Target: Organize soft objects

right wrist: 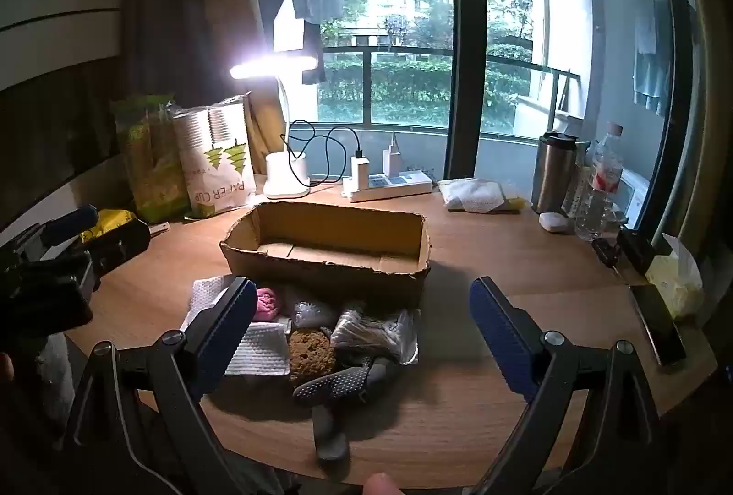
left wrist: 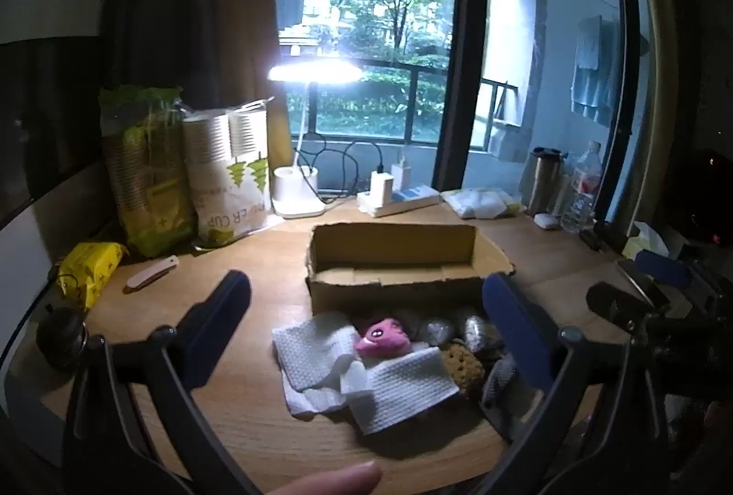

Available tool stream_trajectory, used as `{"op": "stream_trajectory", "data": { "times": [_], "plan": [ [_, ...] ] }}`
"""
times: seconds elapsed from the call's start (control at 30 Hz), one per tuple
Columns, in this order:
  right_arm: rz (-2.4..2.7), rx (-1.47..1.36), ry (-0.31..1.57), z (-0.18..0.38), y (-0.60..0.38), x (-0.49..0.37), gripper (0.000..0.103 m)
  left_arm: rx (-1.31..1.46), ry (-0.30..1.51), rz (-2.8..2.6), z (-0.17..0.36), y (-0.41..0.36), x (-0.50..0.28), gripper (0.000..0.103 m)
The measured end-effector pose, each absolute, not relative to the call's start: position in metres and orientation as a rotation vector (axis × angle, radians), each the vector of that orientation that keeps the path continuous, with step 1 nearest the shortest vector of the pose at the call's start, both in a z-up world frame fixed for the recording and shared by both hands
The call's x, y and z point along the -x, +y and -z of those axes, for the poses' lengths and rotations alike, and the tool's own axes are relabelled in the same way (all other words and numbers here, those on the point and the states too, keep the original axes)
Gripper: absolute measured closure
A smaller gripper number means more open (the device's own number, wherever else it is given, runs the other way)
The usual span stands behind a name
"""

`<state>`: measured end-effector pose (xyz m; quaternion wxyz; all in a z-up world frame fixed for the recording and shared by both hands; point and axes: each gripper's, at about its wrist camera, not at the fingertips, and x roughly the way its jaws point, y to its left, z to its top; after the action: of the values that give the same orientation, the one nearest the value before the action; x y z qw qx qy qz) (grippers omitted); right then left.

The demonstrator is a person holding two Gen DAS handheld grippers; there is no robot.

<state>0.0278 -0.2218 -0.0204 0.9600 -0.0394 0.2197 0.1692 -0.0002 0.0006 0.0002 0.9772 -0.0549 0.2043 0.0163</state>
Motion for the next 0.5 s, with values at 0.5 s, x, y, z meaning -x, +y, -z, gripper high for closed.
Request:
{"op": "stream_trajectory", "data": {
  "times": [0.5],
  "plan": [
    [-0.333,0.042,0.479,0.0253,-0.2263,-0.0303,0.007,0.105,0.441,-0.019,0.0057,0.0012,-0.0012,0.001]
  ]
}}
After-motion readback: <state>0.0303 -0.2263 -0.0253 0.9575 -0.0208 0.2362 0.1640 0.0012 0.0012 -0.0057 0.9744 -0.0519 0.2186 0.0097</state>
